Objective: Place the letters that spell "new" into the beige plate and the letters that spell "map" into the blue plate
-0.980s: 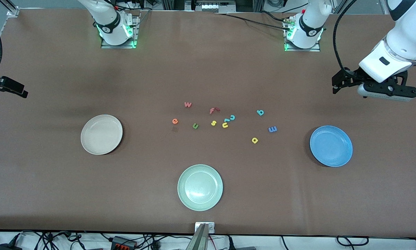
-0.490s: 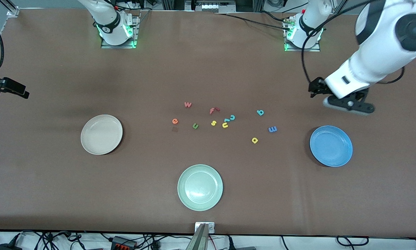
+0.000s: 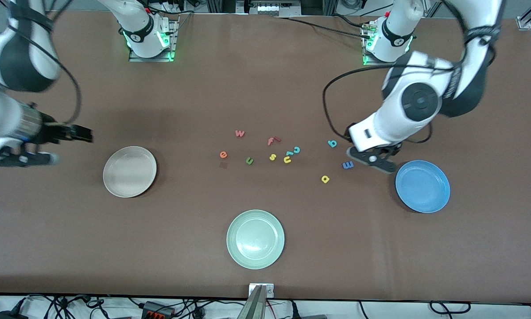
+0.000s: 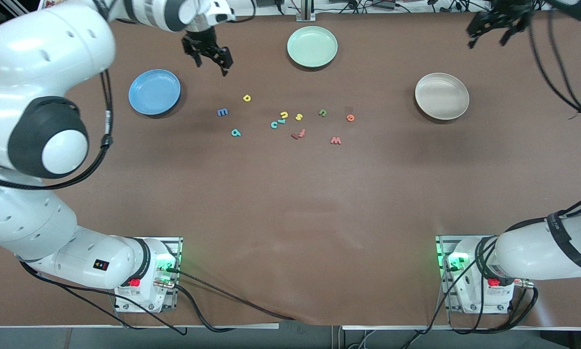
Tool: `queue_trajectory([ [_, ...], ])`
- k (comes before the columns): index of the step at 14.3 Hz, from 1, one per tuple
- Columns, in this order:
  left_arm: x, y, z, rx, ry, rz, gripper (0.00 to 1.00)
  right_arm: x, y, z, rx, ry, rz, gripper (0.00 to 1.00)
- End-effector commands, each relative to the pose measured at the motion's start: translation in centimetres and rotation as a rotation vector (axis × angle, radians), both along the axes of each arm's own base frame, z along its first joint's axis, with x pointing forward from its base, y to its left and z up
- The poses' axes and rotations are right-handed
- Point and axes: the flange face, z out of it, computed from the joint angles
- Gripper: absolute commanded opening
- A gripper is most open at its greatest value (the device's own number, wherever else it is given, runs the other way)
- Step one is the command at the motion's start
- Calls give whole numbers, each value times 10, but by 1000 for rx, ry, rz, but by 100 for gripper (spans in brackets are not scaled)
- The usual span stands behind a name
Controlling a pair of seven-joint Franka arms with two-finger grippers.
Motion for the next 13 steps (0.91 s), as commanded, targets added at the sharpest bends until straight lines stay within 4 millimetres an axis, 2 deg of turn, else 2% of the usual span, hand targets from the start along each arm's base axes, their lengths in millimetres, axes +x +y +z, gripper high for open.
queue_trajectory([
  [1, 22, -18, -47, -29, -53, -58, 100, 7, 51, -42, 2, 21, 40, 100],
  [2, 27, -22, -71, -43, -74, -61, 100, 7, 79, -56, -9, 18, 35, 100],
  [4, 26, -48, -116, -66, -119, -96, 100, 1, 128, -80, -27, -3, 9, 100],
  [6, 24, -58, -146, -44, -157, -153, 100, -9, 178, -104, -40, -29, -16, 100],
  [9, 20, -59, -177, -17, -148, -188, 100, -22, 226, -149, -56, -24, 9, 100],
  [11, 19, -57, -184, -12, -139, -192, 92, -32, 254, -177, -60, -20, 51, 100],
  [13, 18, -58, -191, -9, -133, -196, 81, -41, 277, -197, -58, -36, 70, 99],
])
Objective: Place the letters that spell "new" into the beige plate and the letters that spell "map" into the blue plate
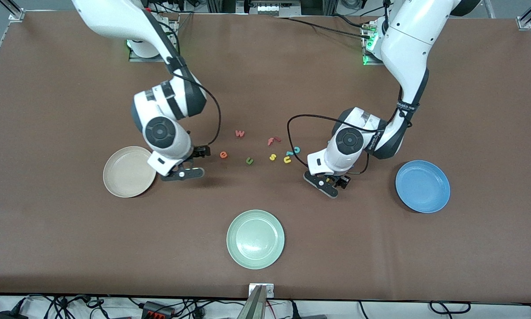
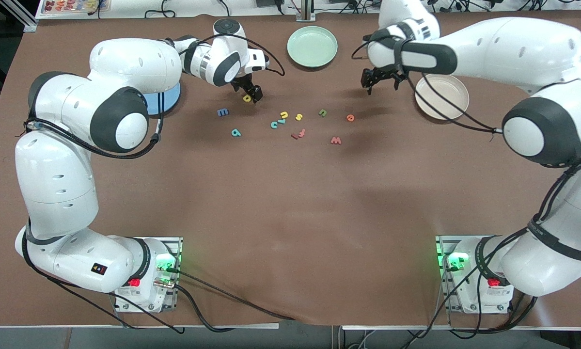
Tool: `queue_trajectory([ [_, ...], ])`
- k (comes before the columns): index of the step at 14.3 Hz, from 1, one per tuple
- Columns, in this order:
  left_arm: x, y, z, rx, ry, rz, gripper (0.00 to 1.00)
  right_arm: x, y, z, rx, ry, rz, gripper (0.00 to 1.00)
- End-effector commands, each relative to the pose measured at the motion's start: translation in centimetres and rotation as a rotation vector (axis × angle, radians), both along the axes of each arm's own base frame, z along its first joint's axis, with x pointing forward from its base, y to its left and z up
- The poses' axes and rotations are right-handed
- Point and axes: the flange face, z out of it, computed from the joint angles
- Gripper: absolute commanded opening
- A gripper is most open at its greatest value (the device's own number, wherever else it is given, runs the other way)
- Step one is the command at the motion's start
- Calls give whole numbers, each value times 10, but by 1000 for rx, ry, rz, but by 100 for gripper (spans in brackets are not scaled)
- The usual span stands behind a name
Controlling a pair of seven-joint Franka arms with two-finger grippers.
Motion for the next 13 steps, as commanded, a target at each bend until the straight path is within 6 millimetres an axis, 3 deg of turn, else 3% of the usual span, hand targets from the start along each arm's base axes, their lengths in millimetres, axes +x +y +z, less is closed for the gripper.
queue_trajectory([
  [1, 6, -3, -4, 8, -14, -27, 75, -8, 26, -20, 11, -29, 14, 93],
  [3, 6, -3, -6, 7, -15, -27, 60, -13, 39, -33, 20, -48, 27, 88],
  [9, 2, -8, -6, 9, -10, -32, 14, -26, 67, -57, 36, -76, 66, 86],
  [10, 4, -9, 2, 8, -16, -27, 9, -32, 77, -57, 41, -72, 82, 84],
  [13, 12, 10, 57, 53, 16, 3, 7, -37, 80, -65, 37, -57, 102, 78],
])
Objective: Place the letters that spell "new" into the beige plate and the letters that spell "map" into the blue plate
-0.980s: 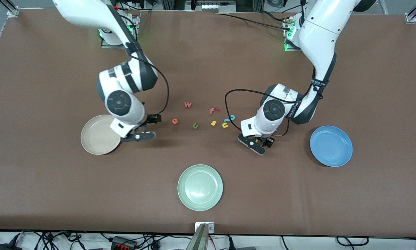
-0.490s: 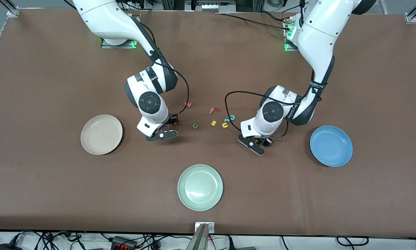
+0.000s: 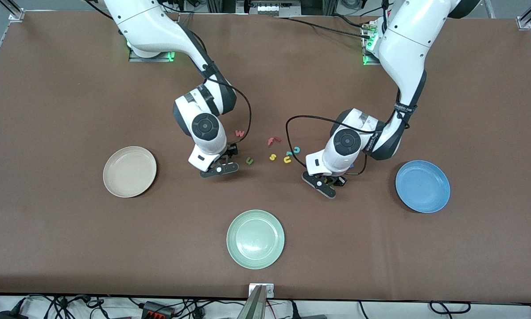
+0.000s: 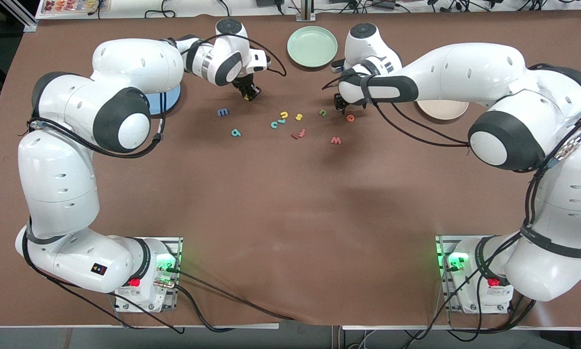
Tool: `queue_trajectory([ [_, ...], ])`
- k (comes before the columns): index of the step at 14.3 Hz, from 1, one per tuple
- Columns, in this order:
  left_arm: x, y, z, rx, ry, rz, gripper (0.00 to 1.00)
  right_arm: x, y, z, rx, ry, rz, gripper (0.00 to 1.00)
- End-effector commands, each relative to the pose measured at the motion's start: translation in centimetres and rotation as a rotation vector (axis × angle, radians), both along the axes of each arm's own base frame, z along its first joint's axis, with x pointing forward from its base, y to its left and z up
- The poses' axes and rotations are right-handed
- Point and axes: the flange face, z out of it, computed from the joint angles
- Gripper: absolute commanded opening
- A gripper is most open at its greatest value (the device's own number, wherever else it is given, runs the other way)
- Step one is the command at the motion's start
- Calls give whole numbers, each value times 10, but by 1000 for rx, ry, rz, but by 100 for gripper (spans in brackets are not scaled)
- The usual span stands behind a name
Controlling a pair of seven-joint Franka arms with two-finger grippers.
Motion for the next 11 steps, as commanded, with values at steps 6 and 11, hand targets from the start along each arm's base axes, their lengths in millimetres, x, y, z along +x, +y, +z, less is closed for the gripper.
queue_trajectory([
  [6, 34, 138, 109, 144, 207, 146, 8, -5, 2, -18, -5, 22, 8, 68],
  [11, 37, 264, 58, 120, 219, 121, 7, -7, 5, -21, -7, 24, 14, 50],
])
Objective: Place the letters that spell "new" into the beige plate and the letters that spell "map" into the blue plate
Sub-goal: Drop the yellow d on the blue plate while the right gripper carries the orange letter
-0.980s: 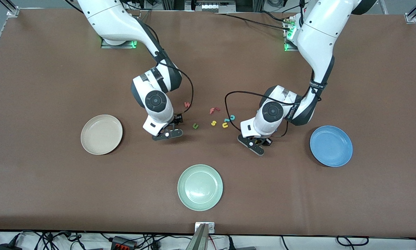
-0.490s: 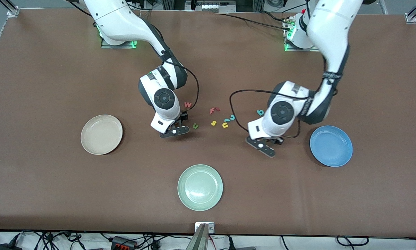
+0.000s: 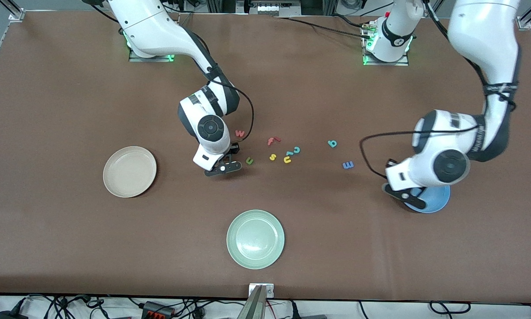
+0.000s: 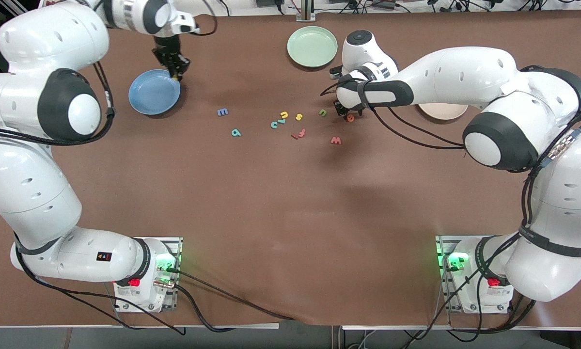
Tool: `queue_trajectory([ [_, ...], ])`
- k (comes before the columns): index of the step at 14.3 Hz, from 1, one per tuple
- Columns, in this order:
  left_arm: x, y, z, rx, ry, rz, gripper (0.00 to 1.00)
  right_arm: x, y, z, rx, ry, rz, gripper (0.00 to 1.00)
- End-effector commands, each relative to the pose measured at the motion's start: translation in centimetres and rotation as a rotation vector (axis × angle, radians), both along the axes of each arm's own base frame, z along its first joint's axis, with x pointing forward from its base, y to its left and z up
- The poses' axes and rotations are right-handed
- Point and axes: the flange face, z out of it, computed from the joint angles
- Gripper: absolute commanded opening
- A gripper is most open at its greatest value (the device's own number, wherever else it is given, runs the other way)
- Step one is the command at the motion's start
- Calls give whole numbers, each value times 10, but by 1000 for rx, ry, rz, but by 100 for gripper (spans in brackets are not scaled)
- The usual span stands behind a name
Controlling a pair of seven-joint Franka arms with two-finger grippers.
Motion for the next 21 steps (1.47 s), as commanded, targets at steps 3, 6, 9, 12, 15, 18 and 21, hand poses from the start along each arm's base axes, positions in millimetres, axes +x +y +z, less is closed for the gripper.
queue_trajectory([
  [3, -24, 52, -68, -46, -57, -57, 7, -2, 4, -6, 7, 5, 6, 42],
  [6, -25, 50, -68, -51, -54, -63, 99, -2, 3, -6, 6, 7, 6, 38],
  [9, -22, 16, -38, -52, -33, -102, 100, 1, 1, -3, 7, 5, 0, 20],
  [12, -24, -48, -15, -100, -50, -195, 100, 21, -20, 23, 19, -20, -36, 15],
  [15, -38, -117, -20, -155, -63, -346, 100, 60, -99, 53, 8, 4, -150, 16],
  [18, -61, -151, -36, -196, -33, -636, 100, 82, -182, 83, -10, 64, -218, 16],
  [21, -83, -146, -68, -235, -84, -838, 100, 91, -288, 88, -14, 170, -262, 16],
])
